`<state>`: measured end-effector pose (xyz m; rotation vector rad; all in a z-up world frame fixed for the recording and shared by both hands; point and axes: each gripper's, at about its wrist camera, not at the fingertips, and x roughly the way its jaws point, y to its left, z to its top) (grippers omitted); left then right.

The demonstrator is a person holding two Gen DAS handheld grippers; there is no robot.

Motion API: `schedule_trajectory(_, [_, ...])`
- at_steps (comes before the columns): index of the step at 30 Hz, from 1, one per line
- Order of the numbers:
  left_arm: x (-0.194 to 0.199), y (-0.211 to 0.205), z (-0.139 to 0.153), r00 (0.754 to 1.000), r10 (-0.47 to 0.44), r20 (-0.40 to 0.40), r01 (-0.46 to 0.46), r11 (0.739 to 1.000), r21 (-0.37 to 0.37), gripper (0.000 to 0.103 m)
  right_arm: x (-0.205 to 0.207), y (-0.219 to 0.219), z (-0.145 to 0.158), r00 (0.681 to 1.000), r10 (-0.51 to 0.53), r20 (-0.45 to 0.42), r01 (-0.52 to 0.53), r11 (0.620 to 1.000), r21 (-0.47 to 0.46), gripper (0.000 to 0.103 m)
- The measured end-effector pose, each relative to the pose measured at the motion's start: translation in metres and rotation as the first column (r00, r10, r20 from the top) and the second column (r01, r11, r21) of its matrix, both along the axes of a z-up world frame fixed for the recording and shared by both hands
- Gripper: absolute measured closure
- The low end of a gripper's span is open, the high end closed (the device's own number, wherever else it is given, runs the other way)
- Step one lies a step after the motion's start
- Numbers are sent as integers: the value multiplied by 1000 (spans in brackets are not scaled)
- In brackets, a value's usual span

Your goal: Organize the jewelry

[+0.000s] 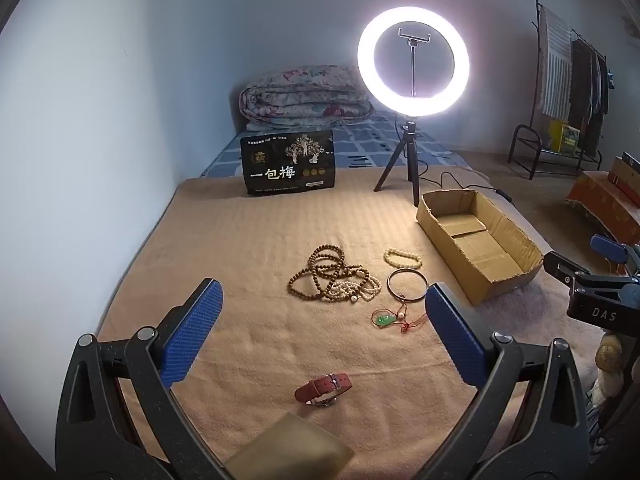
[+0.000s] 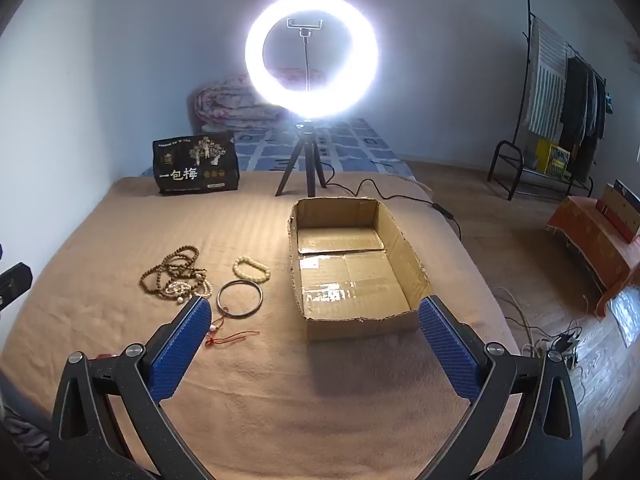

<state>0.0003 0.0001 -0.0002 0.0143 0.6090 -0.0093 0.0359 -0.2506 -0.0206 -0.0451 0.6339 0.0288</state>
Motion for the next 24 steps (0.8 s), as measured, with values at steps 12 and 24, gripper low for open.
schedule_trajectory(12, [4,4,0,1000,-3,2,3,1000,1,0,5,2,-5,1000,-5,-14,5,1000,7,0])
schedule_trajectory(24, [5,2,0,1000,-3,6,3,1000,2,0,0,0,-3,1000,-2,-19,2,1000,9,0])
